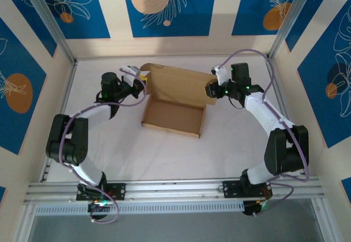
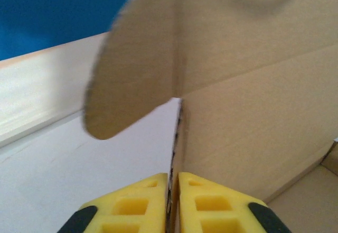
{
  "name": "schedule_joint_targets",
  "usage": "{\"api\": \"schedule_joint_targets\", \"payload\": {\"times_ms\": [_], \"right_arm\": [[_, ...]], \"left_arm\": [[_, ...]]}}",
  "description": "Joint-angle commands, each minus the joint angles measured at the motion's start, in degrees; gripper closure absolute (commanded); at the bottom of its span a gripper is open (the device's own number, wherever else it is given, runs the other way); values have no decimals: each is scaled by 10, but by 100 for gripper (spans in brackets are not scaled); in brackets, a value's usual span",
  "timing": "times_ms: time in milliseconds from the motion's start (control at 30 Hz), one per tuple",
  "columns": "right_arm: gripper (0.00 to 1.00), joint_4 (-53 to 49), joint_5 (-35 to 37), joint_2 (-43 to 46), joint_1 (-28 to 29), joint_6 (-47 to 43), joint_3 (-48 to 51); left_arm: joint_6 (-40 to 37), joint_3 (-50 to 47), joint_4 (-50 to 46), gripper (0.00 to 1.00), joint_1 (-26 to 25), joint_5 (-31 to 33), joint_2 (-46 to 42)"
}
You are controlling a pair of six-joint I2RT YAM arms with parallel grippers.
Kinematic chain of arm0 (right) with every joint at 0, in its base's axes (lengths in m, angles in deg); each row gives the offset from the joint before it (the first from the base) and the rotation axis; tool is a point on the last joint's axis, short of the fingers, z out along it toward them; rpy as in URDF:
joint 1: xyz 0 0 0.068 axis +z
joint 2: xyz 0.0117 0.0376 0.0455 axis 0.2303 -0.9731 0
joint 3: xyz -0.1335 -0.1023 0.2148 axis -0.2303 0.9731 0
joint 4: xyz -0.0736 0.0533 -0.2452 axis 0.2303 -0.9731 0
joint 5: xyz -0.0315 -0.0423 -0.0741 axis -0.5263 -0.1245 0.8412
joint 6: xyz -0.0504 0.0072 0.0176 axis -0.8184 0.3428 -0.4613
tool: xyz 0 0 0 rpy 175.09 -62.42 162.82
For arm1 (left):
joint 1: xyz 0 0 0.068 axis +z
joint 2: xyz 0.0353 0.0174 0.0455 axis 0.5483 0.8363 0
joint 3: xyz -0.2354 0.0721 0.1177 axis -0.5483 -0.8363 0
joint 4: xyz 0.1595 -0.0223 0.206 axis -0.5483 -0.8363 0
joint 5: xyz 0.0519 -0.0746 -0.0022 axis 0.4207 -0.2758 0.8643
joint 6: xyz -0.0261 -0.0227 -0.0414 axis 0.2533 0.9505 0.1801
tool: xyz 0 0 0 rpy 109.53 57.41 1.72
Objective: Fold the paper box
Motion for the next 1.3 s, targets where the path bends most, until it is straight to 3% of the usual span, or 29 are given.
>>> {"api": "schedule_joint_targets", "payload": {"times_ms": [0,133,267,567,800,1267], "right_arm": [[58,32,-30,43,-14,0,22],[58,8,-33,47,-18,-14,12],[66,-13,-21,37,-9,2,3],[79,12,23,51,30,44,43],[80,35,59,64,80,95,55],[83,80,229,51,125,372,49]], "left_arm": [[-38,-7,-29,96,-3,29,-22],[-40,7,-47,100,0,6,-16],[12,5,-13,100,-1,-1,-7],[62,-65,55,100,-18,66,-47],[92,-92,49,100,-39,99,-86],[150,-149,69,100,-101,223,-157]]}}
